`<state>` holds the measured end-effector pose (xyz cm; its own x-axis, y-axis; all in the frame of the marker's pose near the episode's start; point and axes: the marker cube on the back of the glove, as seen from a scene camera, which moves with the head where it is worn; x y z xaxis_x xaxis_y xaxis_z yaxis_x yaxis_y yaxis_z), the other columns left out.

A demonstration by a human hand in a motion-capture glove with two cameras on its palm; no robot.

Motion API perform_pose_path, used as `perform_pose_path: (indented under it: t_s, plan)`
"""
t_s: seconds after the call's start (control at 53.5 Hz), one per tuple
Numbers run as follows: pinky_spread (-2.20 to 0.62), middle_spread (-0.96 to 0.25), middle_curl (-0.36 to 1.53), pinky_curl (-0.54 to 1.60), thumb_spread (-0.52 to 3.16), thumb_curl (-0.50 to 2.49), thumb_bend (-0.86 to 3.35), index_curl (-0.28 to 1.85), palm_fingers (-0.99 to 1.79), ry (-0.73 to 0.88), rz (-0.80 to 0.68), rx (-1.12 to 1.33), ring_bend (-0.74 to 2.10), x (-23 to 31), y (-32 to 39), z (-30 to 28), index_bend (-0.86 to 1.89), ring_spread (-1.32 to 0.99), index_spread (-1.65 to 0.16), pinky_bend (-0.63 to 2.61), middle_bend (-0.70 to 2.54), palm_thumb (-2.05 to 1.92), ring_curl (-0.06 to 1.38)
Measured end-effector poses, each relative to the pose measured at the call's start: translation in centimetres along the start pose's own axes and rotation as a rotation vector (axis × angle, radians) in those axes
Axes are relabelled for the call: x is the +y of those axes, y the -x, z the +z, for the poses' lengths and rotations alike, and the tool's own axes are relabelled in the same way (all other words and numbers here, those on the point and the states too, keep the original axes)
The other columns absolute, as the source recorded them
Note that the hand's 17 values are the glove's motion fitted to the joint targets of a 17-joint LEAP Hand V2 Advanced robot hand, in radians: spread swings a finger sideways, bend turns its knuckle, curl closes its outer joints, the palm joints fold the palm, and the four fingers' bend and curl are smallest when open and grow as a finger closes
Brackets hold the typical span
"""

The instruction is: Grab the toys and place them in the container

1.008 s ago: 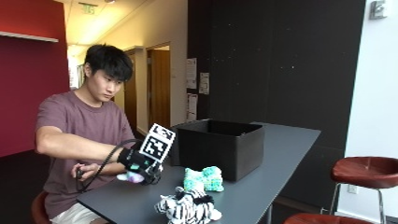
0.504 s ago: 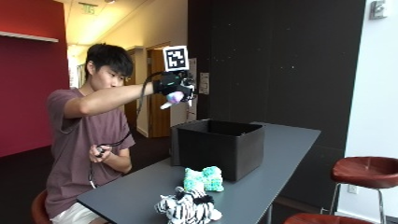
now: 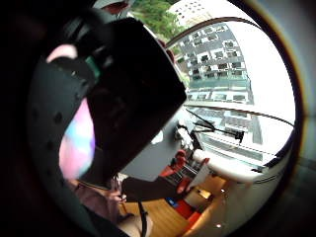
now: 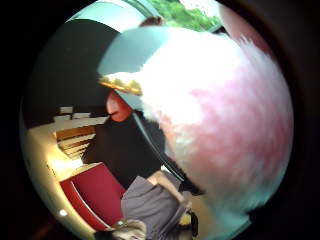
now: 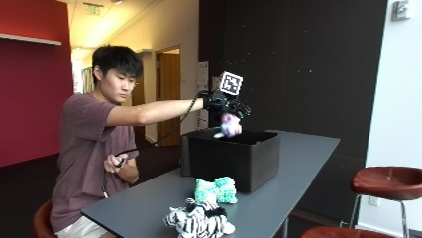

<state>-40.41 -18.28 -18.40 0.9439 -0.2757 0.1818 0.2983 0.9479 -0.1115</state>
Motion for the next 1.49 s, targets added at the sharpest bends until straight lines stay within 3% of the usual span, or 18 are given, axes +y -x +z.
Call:
perform_pose_path:
  t_s: [0.019, 0.093, 0.168, 0.261, 0.542, 0.635, 0.71, 0.747, 0.859, 1.083, 1.289, 1.494]
  plan:
    - [-0.33, -0.31, 0.76, 0.58, 0.74, 0.83, -0.08, 0.77, -0.04, 0.026, -0.017, 0.018, 1.32, 0.0, 0.4, 0.2, 0.64, -0.37, -0.21, 1.16, 0.71, 0.37, 0.67]
    - [-0.19, -0.14, 0.66, 0.59, 0.9, 0.72, -0.12, 0.64, -0.64, 0.064, -0.054, 0.055, 0.95, 0.3, 0.9, 0.5, 0.28, -0.22, -0.15, 1.32, 0.42, 0.18, 0.58]
    - [-0.09, -0.03, 0.57, 0.54, 1.0, 0.64, -0.08, 0.5, -0.58, 0.005, -0.155, 0.025, 0.66, 1.6, -0.9, 0.0, 0.09, -0.12, -0.11, 1.31, 0.2, 0.08, 0.47]
    - [-0.02, 0.04, 0.5, 0.51, 1.08, 0.57, -0.06, 0.39, -0.45, -0.046, -0.074, 0.022, 0.5, 3.1, -3.8, -1.5, 0.03, -0.04, -0.09, 1.24, 0.12, -0.02, 0.39]
    - [0.04, 0.1, 0.4, 0.41, 1.22, 0.39, -0.07, 0.25, -0.27, -0.145, 0.123, -0.121, 0.44, 9.5, -14.7, -4.1, 0.04, 0.03, -0.06, 1.04, 0.14, -0.1, 0.35]
    - [0.05, 0.1, 0.38, 0.39, 1.26, 0.35, -0.06, 0.22, -0.24, -0.139, 0.261, -0.143, 0.45, 10.9, -18.6, -3.3, 0.04, 0.03, -0.06, 1.01, 0.15, -0.09, 0.35]
    - [0.05, 0.1, 0.37, 0.39, 1.29, 0.32, -0.06, 0.21, -0.22, -0.146, 0.233, -0.125, 0.46, 12.1, -21.5, -2.1, 0.05, 0.03, -0.06, 0.99, 0.16, -0.08, 0.36]
    - [0.05, 0.1, 0.37, 0.38, 1.3, 0.31, -0.06, 0.2, -0.21, -0.149, 0.2, -0.13, 0.47, 12.7, -22.9, -1.3, 0.04, 0.03, -0.06, 0.99, 0.16, -0.09, 0.36]
    - [0.04, 0.09, 0.36, 0.37, 1.34, 0.27, -0.05, 0.18, -0.2, -0.118, 0.39, -0.157, 0.49, 12.4, -26.1, 1.8, 0.05, 0.03, -0.06, 0.98, 0.17, -0.07, 0.36]
    - [0.03, 0.09, 0.35, 0.37, 1.44, 0.26, 0.01, 0.15, -0.19, -0.026, 0.482, -0.25, 0.5, 9.5, -30.5, 11.5, 0.06, 0.03, -0.06, 0.98, 0.17, 0.01, 0.36]
    - [0.02, 0.09, 0.35, 0.37, 1.48, 0.29, 0.03, 0.14, -0.19, 0.064, 0.466, -0.307, 0.51, 5.3, -28.5, 21.4, 0.05, 0.02, -0.05, 0.98, 0.17, 0.08, 0.37]
    - [0.01, 0.05, 0.35, 0.37, 1.34, 0.3, -0.02, 0.14, -0.15, 0.063, 0.542, -0.078, 0.52, 3.3, -26.8, 27.6, 0.07, 0.0, -0.05, 1.02, 0.18, 0.06, 0.37]
